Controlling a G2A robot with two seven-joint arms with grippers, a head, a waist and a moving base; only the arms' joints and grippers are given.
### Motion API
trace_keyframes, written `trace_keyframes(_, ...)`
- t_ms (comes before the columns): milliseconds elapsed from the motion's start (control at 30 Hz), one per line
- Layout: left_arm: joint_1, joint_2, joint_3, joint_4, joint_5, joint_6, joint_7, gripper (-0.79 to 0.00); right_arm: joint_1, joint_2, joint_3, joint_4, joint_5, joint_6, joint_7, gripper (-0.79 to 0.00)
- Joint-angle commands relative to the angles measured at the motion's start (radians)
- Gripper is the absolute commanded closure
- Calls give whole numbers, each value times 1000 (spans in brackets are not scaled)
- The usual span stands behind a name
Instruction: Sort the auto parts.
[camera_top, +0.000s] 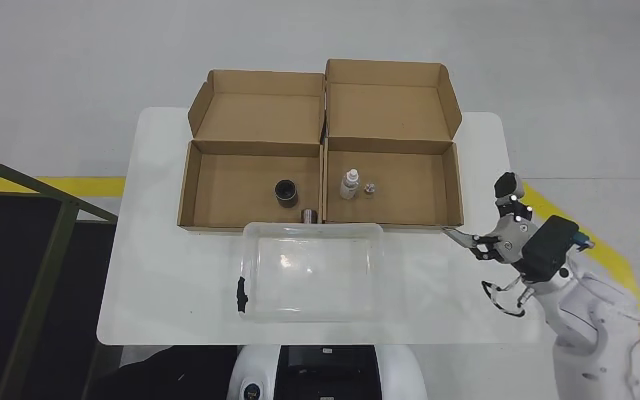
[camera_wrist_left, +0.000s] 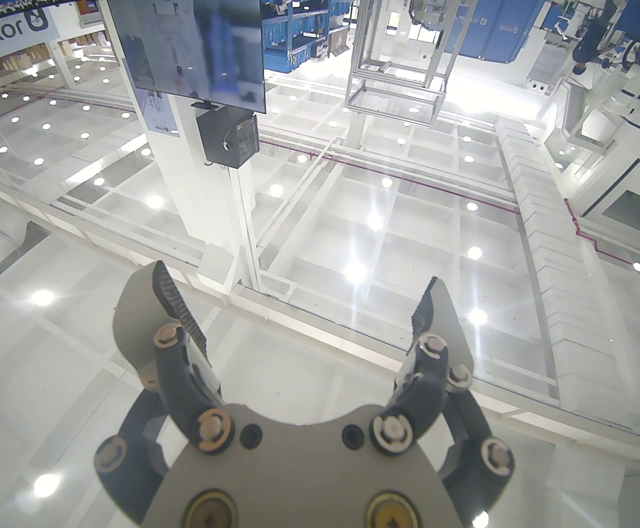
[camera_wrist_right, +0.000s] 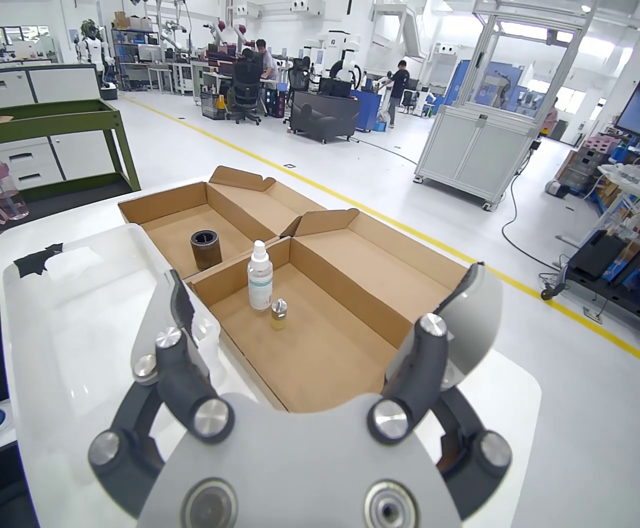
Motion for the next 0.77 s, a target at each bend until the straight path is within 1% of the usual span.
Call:
trace_keyframes(0, 0, 0, 0, 0, 0, 0, 0, -785, -17, 2, 11, -5, -4, -2, -18, -785)
trace_keyframes(100, 0, 0, 0, 0, 0, 0, 0, -785, -38, 4, 23, -16, -9, -9, -40, -785)
trace_keyframes(733, 0, 0, 0, 0, 0, 0, 0, -785, -38, 4, 23, -16, -9, -9, -40, -785)
